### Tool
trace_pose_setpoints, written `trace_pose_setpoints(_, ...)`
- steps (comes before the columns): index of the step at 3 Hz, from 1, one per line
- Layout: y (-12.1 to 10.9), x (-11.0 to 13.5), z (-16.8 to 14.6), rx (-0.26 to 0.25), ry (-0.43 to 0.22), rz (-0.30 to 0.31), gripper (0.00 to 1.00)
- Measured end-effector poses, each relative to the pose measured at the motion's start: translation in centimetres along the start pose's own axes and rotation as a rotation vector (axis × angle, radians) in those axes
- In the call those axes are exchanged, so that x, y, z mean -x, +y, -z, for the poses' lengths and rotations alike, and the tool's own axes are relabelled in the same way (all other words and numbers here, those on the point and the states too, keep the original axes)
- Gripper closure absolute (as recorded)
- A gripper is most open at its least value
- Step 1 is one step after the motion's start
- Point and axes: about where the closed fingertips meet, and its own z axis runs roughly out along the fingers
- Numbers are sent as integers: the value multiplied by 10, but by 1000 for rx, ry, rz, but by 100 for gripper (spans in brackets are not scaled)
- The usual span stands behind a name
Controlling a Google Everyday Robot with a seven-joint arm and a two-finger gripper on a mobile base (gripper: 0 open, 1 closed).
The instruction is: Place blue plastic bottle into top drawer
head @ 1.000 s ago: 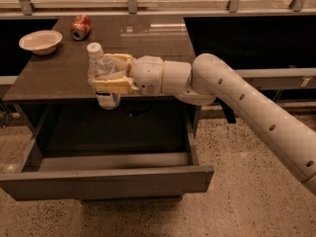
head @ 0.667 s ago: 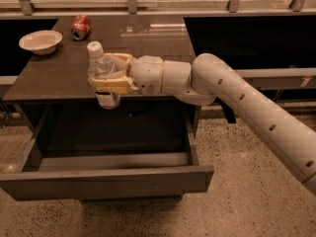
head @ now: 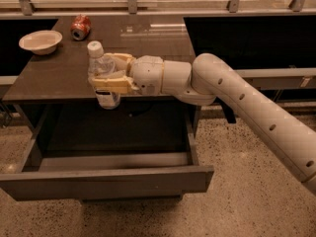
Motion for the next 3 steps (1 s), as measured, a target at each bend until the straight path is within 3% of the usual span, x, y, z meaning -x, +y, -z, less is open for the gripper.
trace_pose_setpoints(3, 0, 0, 0, 0, 0, 0, 100)
